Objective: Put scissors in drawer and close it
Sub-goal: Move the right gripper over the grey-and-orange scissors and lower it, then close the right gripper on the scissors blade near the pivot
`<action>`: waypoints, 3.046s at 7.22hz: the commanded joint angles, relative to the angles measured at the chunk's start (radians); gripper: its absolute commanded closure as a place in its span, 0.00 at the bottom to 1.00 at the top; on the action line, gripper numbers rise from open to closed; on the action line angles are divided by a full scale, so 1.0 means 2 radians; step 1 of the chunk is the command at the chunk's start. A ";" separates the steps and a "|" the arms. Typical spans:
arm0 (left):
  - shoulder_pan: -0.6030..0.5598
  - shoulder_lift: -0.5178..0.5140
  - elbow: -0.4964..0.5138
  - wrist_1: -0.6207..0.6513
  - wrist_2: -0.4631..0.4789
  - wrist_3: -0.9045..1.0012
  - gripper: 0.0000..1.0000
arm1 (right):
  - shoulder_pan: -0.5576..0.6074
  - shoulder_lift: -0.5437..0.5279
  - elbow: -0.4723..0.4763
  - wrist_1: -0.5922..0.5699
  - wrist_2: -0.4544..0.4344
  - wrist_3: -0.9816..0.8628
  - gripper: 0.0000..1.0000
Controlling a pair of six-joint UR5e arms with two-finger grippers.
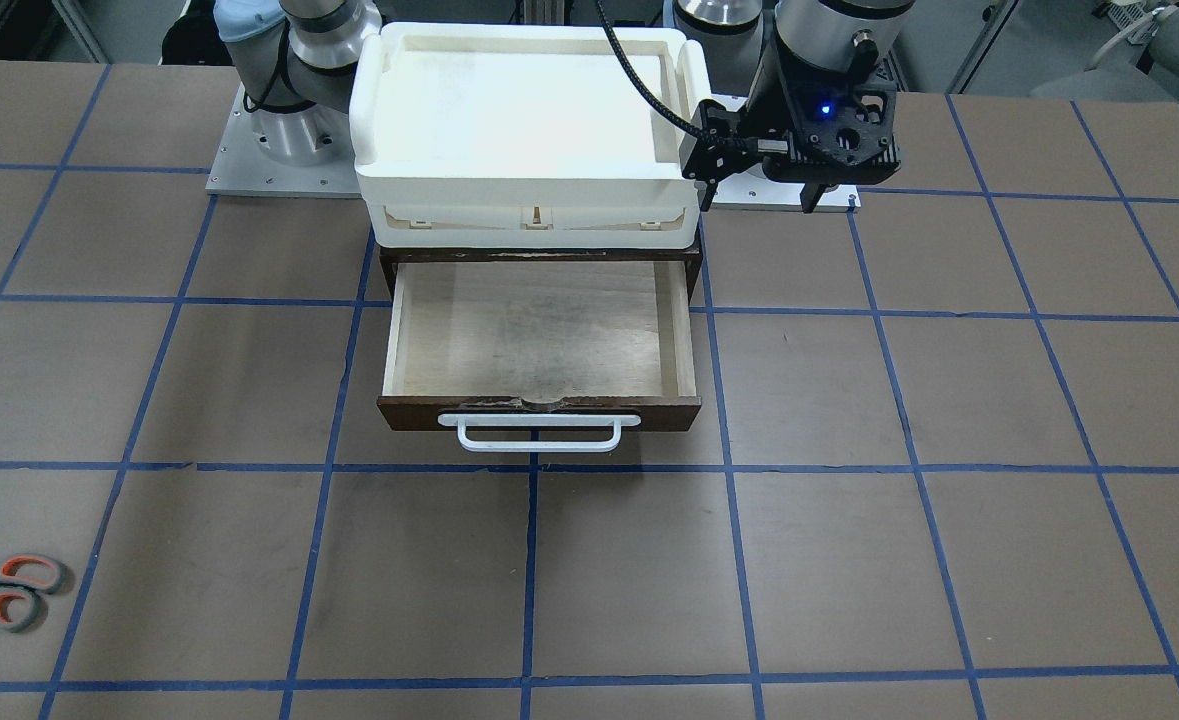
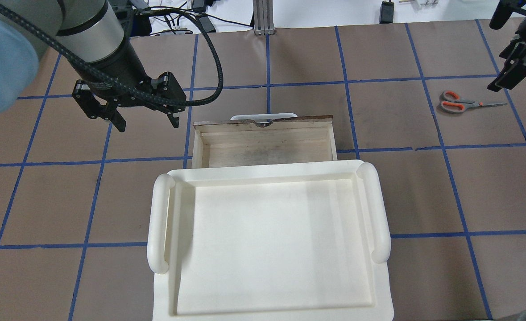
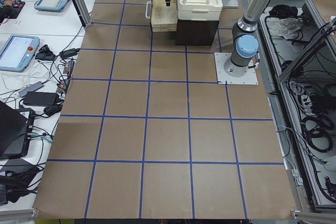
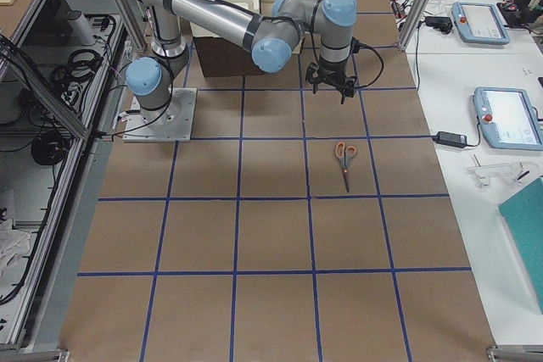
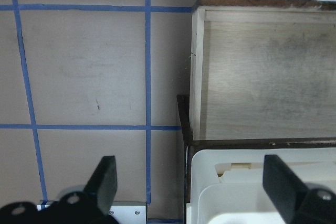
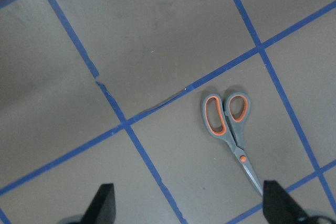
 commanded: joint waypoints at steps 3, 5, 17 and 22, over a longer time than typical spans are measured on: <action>0.000 0.000 0.000 -0.001 0.000 0.000 0.00 | -0.033 0.110 -0.002 -0.108 0.014 -0.157 0.01; 0.000 0.000 0.000 -0.001 0.000 0.000 0.00 | -0.034 0.131 -0.003 -0.114 0.014 -0.210 0.03; 0.000 0.000 0.000 -0.001 0.000 0.000 0.00 | -0.035 0.225 -0.055 -0.137 0.005 -0.275 0.07; 0.000 0.000 0.000 -0.001 0.000 0.000 0.00 | -0.034 0.224 -0.054 -0.131 -0.013 -0.276 0.93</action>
